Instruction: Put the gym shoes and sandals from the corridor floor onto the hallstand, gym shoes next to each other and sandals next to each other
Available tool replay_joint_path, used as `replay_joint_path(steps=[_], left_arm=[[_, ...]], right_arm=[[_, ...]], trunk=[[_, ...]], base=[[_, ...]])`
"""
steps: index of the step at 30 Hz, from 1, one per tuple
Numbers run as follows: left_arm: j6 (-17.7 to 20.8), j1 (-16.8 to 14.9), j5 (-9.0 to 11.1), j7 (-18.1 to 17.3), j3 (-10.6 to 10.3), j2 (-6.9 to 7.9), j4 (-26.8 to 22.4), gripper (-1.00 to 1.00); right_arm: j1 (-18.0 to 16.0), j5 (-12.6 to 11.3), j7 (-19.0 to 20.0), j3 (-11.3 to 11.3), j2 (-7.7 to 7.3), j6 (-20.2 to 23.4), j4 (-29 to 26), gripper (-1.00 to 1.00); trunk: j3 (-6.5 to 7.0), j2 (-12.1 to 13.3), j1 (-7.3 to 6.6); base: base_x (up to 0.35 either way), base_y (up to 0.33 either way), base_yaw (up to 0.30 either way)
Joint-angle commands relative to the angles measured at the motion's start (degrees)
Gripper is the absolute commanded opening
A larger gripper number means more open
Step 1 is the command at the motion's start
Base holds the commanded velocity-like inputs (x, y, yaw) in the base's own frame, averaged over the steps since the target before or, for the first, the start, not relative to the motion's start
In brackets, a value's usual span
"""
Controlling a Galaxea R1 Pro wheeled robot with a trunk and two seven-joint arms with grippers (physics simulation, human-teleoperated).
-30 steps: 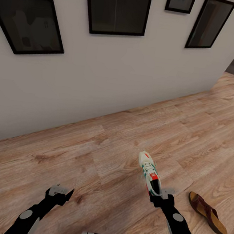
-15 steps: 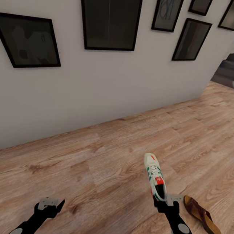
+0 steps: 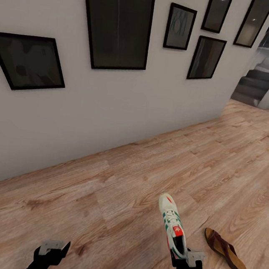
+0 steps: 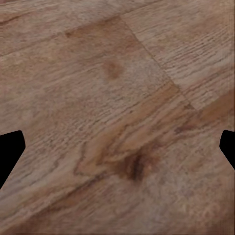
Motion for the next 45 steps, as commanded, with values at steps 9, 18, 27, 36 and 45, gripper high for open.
replay_joint_path(steps=[9,18,27,36,45], left_arm=[[-6.37,1.72,-0.46,2.99,0.16,-0.03,1.29,1.0],[-6.61,1.75,-0.55,2.97,-0.07,-0.14,1.44,1.0],[-6.78,1.81,-0.5,2.93,-0.12,-0.16,2.09,1.0],[-6.89,1.77,-0.54,2.95,-0.21,-0.24,3.01,1.0],[-6.89,1.82,-0.61,2.96,-0.21,-0.32,3.11,1.0]], right_arm=[[-0.01,0.19,0.02,-0.62,-0.28,-6.0,8.68,-1.0],[-0.01,0.19,-0.09,-0.59,-0.23,-6.13,8.97,-1.0],[-0.01,0.19,-0.1,-0.59,-0.2,-6.14,9.02,-1.0],[-0.01,0.16,-0.1,-0.55,-0.12,-6.14,9.02,-1.0],[-0.01,0.11,-0.1,-0.6,-0.06,-6.14,8.98,-1.0]], trunk=[[1.66,2.0,-1.12],[2.46,2.0,-1.12],[3.26,2.0,-1.12],[3.74,2.0,-1.12],[3.78,2.0,-1.12]], base=[[0.0,0.0,-0.059],[0.0,0.0,-0.003],[0.216,0.0,0.0],[0.329,0.0,0.0],[0.334,0.0,0.0]])
